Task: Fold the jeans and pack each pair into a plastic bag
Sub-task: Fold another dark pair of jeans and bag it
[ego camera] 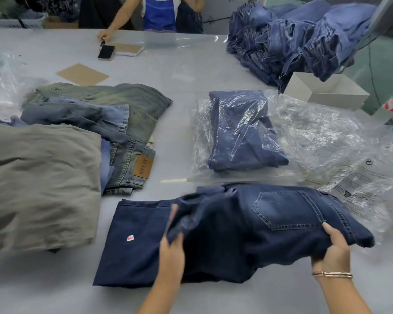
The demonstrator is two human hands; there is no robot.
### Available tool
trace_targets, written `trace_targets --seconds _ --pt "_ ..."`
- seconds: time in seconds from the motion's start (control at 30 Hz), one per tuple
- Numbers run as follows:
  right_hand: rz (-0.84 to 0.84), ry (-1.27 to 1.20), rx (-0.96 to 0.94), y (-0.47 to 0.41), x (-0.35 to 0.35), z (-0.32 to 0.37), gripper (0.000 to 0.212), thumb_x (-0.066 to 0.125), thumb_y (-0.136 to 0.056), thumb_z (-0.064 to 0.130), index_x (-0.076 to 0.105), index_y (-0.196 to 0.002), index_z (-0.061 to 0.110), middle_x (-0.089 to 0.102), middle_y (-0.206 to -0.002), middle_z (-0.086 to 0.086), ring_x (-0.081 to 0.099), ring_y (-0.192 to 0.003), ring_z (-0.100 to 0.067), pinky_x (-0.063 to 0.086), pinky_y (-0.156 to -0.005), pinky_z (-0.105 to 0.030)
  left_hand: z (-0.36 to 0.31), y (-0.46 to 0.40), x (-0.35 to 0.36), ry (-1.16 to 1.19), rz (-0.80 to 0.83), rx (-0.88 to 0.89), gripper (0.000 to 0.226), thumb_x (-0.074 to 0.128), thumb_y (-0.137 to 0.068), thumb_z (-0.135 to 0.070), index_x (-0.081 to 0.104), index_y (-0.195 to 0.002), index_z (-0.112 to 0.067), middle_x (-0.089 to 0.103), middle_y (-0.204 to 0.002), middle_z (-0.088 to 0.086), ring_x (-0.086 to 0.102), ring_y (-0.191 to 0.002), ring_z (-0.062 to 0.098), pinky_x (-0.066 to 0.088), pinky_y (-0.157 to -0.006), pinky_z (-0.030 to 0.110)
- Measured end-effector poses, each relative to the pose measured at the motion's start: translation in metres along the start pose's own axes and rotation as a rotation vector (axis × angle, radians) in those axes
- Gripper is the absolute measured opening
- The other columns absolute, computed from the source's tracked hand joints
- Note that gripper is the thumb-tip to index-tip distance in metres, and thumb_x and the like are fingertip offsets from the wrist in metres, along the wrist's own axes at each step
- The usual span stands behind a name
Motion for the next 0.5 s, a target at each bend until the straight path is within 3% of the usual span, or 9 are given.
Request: trace_targets --seconds 0.03,0.1,0.17,0.23,0.3,0.4,0.5 --pt "-0.017 -0.016 0.005 -0.002 -0.002 -0.001 0.039 0.049 -0.09 0.013 0.057 -0.128 0.008 0.068 -0.111 0.002 0.067 -0.098 -0.017 0.057 -0.078 -0.023 -0.014 -0.002 -0.007 0.07 -0.078 0.015 0.028 0.051 -0.096 -0.012 0.059 -0.122 -0.017 0.063 -0.128 0.001 0.054 -0.123 0.014 0.04 -0.105 0.033" --pt "-0.049 -0.048 0.013 -0.004 -0.006 -0.001 0.044 0.048 -0.09 0.012 0.051 -0.133 0.004 0.063 -0.12 -0.004 0.064 -0.103 -0.021 0.056 -0.078 -0.024 -0.035 -0.004 -0.017 0.052 -0.087 0.091 0.019 0.053 -0.097 -0.019 0.063 -0.103 -0.033 0.068 -0.101 -0.027 0.06 -0.097 -0.012 0.045 -0.086 0.013" --pt "-0.094 -0.066 -0.005 -0.007 -0.01 0.003 0.047 0.049 -0.088 0.01 0.05 -0.134 0.003 0.059 -0.127 -0.007 0.062 -0.105 -0.024 0.057 -0.077 -0.026 -0.062 -0.005 -0.02 -0.084 0.06 0.328 0.037 0.051 -0.094 -0.003 0.065 -0.092 -0.036 0.068 -0.088 -0.025 0.06 -0.081 -0.011 0.044 -0.075 0.005" --pt "-0.125 -0.072 -0.048 -0.01 -0.012 0.009 0.047 0.05 -0.085 0.008 0.053 -0.132 0.004 0.062 -0.123 -0.007 0.063 -0.105 -0.026 0.057 -0.078 -0.029 -0.076 -0.01 -0.011 -0.415 0.252 0.654 0.061 0.042 -0.075 0.01 0.065 -0.107 -0.037 0.066 -0.11 -0.015 0.059 -0.106 0.004 0.041 -0.097 0.016" --pt "-0.13 -0.066 -0.083 -0.014 -0.013 0.011 0.049 0.051 -0.083 0.005 0.053 -0.131 0.002 0.062 -0.122 -0.01 0.061 -0.108 -0.03 0.055 -0.085 -0.034 -0.068 -0.022 0.008 -0.787 0.451 0.87 0.082 0.039 -0.064 0.01 0.054 -0.134 -0.03 0.047 -0.144 -0.002 0.037 -0.138 0.02 0.014 -0.117 0.032" --pt "-0.151 -0.033 -0.141 -0.016 -0.008 0.012 0.045 0.052 -0.081 0.001 0.056 -0.125 -0.002 0.065 -0.115 -0.009 0.062 -0.104 -0.029 0.051 -0.091 -0.038 -0.01 -0.015 0.028 -1.198 0.812 0.746 0.077 0.035 -0.076 -0.005 0.036 -0.143 -0.045 0.01 -0.156 -0.017 0.004 -0.148 0.017 -0.022 -0.111 0.023" --pt "-0.117 0.066 -0.204 -0.011 0.001 0.011 0.026 0.053 -0.079 -0.004 0.072 -0.092 0.01 0.074 -0.087 0.007 0.07 -0.083 -0.014 0.058 -0.074 -0.027 0.055 -0.004 0.021 -1.504 1.003 0.643 0.074 0.043 -0.083 -0.02 0.018 -0.149 -0.043 -0.003 -0.161 -0.005 -0.011 -0.148 0.016 -0.032 -0.106 0.045"
Point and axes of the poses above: each hand's wrist, its own y-axis away from the middle knuckle, its own x-axis out of the palm, z = x × y, the point moved 2 cm from there along -y, towards the middle knuckle
